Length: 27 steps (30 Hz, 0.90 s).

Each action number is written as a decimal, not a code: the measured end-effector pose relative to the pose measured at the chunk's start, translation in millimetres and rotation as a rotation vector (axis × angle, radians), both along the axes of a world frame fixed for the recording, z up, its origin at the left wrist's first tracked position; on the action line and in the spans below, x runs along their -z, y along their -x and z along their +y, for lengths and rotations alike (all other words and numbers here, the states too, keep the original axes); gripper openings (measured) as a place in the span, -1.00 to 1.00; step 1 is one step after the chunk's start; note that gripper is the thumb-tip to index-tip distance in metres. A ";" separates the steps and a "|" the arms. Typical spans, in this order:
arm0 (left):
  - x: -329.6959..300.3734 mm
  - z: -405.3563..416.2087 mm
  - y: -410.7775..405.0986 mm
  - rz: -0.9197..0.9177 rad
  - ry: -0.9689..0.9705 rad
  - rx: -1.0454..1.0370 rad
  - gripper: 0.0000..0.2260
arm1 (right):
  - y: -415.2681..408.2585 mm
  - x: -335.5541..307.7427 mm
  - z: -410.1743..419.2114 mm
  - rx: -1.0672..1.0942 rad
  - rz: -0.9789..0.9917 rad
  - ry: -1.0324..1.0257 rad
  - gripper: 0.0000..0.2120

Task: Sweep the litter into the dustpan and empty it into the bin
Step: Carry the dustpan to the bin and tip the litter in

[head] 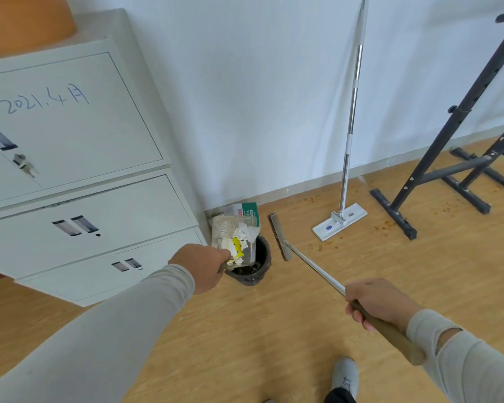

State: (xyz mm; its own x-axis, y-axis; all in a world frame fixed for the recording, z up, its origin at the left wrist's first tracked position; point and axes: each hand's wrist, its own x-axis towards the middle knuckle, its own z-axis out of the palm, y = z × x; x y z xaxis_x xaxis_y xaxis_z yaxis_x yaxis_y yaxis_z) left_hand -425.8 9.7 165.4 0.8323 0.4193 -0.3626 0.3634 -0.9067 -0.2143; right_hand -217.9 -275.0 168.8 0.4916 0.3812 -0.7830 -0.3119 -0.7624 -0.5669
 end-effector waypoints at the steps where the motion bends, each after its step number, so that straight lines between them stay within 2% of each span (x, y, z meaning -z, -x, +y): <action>1: 0.3 0.9 -0.1 0.014 -0.005 0.016 -0.73 | 0.1 -0.7 0.8 0.010 0.007 -0.002 -0.89; 27: 17.6 -4.4 24.6 0.234 0.014 0.064 -0.74 | 16.2 13.3 40.5 0.126 0.131 -0.028 -0.86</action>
State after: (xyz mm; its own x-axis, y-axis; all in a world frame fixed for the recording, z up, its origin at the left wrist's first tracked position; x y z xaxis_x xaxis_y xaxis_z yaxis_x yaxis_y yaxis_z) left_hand -450.4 5.4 147.8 0.7498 0.3621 -0.5538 0.2470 -0.9297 -0.2733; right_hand -234.1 -234.4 155.5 0.4309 0.3455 -0.8336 -0.4767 -0.6973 -0.5354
